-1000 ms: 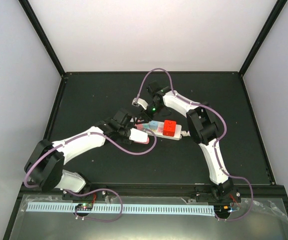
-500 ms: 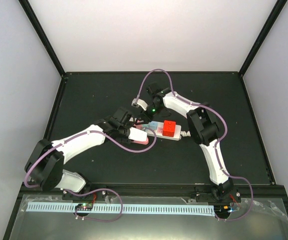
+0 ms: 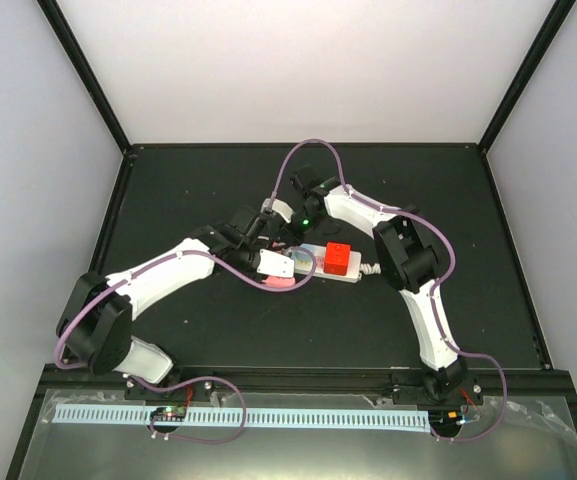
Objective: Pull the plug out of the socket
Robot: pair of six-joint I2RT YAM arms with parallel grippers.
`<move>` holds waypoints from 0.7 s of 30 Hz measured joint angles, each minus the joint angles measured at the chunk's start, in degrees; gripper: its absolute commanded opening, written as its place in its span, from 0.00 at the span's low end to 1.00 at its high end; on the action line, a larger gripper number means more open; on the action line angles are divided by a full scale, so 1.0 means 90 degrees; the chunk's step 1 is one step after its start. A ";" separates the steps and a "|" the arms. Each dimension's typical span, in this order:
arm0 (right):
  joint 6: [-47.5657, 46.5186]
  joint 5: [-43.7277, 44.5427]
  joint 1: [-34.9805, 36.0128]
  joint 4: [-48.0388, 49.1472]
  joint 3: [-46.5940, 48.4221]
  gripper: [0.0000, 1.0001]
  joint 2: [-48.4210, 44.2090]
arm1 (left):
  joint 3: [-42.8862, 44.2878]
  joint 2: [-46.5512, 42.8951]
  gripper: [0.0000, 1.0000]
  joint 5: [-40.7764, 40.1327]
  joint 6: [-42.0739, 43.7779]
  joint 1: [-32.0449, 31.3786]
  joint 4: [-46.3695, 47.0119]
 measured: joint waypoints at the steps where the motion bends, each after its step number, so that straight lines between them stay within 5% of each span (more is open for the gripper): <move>1: 0.0000 0.0002 0.0000 0.0010 -0.0005 0.39 0.0000 | 0.0039 0.0024 0.02 0.0015 -0.0010 0.0012 -0.0049; 21: -0.0002 0.0083 0.0061 0.0080 -0.0092 0.39 -0.0058 | 0.0194 -0.0622 0.02 0.0238 0.0085 0.0282 0.0068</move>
